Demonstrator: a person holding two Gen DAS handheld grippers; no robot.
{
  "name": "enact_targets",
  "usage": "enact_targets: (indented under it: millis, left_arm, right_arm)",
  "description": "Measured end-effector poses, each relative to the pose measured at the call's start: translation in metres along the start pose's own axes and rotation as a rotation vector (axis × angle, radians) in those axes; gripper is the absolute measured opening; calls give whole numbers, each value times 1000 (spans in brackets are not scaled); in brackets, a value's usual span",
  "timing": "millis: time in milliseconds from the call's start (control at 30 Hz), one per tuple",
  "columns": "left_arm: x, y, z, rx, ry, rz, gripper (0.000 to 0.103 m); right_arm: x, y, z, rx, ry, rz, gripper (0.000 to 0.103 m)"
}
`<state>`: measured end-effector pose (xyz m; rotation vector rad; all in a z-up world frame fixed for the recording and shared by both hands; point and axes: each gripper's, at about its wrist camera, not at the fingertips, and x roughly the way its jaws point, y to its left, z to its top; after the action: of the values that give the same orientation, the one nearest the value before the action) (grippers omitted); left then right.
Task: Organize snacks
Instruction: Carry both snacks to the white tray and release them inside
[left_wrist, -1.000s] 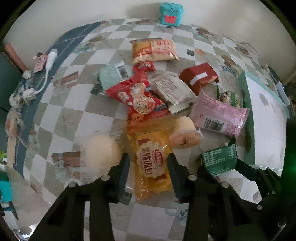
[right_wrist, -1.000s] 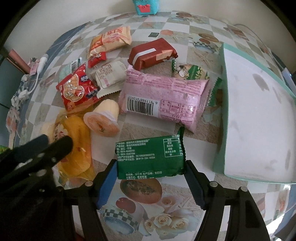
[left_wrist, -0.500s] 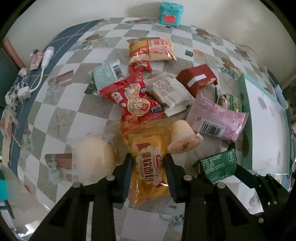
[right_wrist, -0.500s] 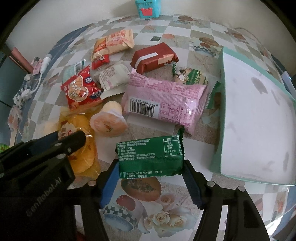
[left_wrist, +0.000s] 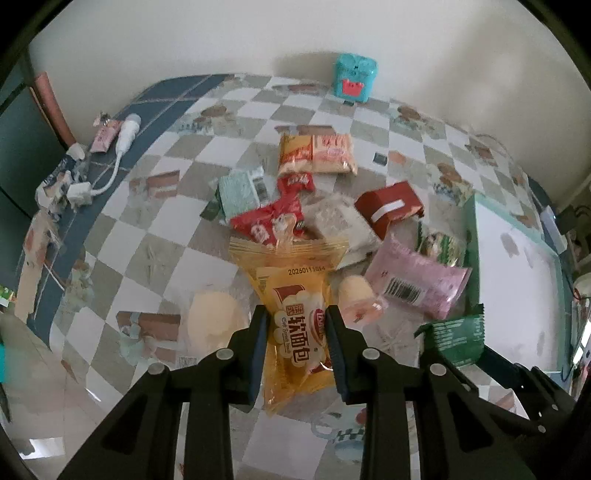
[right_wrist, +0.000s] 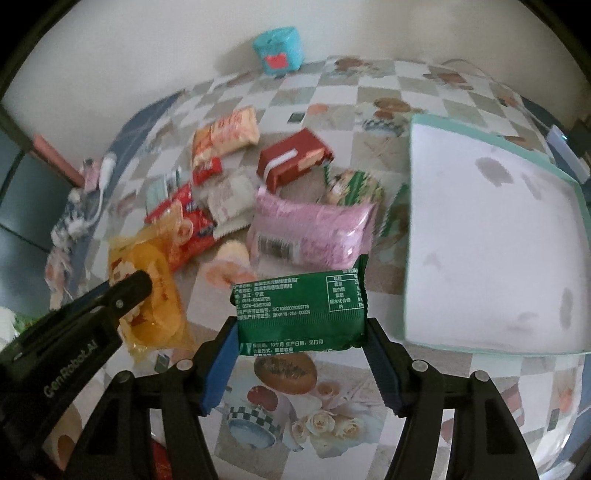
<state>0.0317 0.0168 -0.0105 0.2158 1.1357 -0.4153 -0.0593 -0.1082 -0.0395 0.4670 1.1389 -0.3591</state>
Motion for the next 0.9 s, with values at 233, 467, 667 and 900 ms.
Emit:
enact_targets:
  millis: [233,467,667,900]
  left_arm:
    - [1,-42,15,75,21,-26,32]
    - [12,-103,36,135,47,-89,32]
    - [22,-154,52,175,41,-158,32]
    - [40,-212,64,244,42,-231,33]
  right_arm:
    - [-18,-31,15,106,-73,-48,69]
    - [-26,-90,37,296,-150,-154,69]
    - [-22,-154,46,482,-160,-213,69]
    - [-17,-208,58,610,-179,-296,69]
